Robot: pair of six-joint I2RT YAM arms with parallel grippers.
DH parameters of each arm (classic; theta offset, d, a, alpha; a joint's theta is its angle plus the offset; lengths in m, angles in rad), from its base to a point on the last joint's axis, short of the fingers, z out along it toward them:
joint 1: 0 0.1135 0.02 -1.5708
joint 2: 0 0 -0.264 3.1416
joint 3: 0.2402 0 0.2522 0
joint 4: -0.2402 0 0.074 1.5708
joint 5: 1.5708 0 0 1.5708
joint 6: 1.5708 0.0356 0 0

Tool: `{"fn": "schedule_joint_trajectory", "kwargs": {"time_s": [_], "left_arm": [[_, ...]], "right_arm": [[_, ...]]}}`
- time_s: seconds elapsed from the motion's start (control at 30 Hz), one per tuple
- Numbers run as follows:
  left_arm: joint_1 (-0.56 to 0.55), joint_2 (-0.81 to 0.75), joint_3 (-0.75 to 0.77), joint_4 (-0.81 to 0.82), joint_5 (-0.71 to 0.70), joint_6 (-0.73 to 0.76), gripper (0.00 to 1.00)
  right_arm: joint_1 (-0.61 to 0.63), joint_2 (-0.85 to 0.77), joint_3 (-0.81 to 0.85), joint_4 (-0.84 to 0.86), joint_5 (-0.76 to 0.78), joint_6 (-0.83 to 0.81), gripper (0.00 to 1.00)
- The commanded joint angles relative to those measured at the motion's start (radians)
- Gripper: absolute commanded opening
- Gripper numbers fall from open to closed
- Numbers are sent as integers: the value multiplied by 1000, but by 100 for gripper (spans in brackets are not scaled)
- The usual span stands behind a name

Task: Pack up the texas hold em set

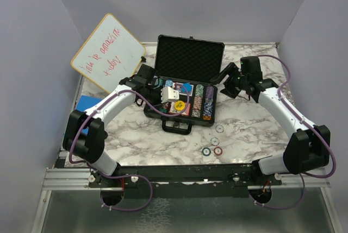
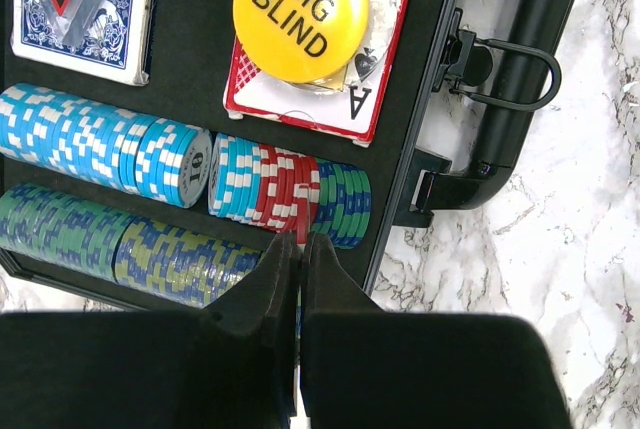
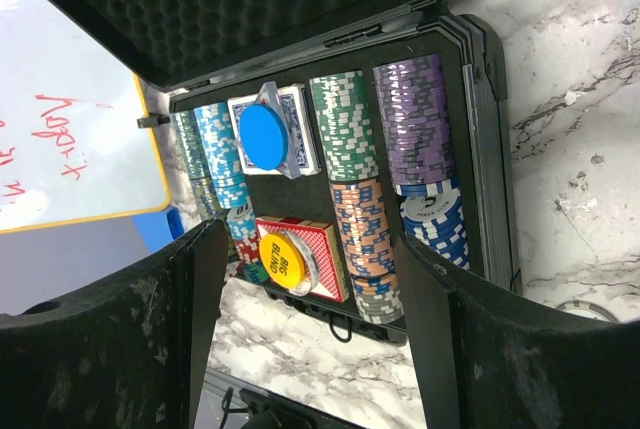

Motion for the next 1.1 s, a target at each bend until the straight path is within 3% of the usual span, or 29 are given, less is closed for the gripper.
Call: {"fn": "schedule_joint_trajectory", "kwargs": {"time_s": [0.0,0.57,1.07], "left_arm": [[1,17,-3,13,6,24,0],[-9,80,12,125,-147,-24,0],[-11,79,36,146,-128,-38,0]], "right_arm": [[-8,-15,-12,3,2,-17,73],[-17,-25,-27,9,12,-17,73],[-19,-22,-30,16,-2,-11,73]]}}
